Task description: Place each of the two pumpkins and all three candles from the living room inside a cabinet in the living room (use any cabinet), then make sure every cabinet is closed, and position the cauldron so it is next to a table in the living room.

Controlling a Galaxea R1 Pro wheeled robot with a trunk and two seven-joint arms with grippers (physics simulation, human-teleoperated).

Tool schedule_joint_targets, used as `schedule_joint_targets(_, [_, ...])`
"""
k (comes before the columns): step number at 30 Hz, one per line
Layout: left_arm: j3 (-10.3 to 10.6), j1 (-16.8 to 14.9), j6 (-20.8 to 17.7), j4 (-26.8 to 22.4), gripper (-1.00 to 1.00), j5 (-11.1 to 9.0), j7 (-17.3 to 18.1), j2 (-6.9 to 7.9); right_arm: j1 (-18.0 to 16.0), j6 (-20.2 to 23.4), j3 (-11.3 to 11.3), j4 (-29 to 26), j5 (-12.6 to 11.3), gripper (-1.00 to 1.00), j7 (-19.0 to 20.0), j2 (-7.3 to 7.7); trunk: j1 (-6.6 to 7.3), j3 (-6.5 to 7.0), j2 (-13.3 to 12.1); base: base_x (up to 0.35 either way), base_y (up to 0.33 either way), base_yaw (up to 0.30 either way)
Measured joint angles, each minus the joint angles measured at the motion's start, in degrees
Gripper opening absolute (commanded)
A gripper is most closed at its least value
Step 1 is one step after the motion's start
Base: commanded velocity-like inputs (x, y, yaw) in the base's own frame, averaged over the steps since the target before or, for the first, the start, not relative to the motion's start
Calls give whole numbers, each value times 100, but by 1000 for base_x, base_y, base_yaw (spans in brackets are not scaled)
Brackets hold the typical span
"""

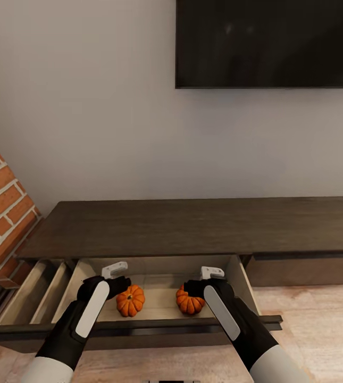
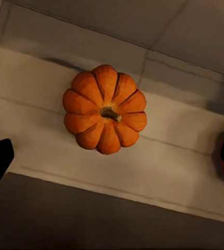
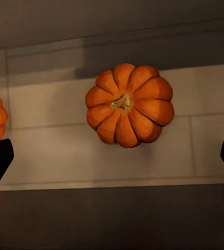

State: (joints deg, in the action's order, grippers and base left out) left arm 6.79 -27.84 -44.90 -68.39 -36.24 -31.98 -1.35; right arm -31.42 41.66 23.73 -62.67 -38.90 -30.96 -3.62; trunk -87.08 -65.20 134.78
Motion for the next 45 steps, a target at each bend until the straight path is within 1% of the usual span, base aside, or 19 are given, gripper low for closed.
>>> schedule_joint_targets(2, [-86, 0, -7, -11, 100, 3, -28, -7, 0, 12, 0, -2, 1, 100, -4, 0, 45, 36, -80, -65, 0, 0])
schedule_joint_targets(6, [-127, 0, -12, -18, 100, -16, -207, -14, 0, 19, 0, -3, -2, 100, -15, 0, 131, 108, -241, -207, 0, 0])
schedule_joint_targets(11, [-150, 0, -13, -19, 100, -23, -328, -16, 0, 18, 0, -3, -3, 100, -39, 0, 243, 198, -441, -85, 0, 0])
schedule_joint_targets(20, [-149, 0, -13, -20, 100, -25, -346, -24, 0, 12, 4, -35, 14, 100, -23, 0, 439, 359, -802, -132, 0, 0])
schedule_joint_targets(36, [-124, 1, -13, -20, 100, -26, -347, -33, 0, -11, 8, -114, 19, 100, 8, 8, 792, 646, -1444, -13, 0, 0])
schedule_joint_targets(45, [-122, 1, -13, -20, 100, -30, -347, -33, 0, -13, 9, -180, 20, 100, 8, 9, 990, 808, -1805, -129, 0, 0])
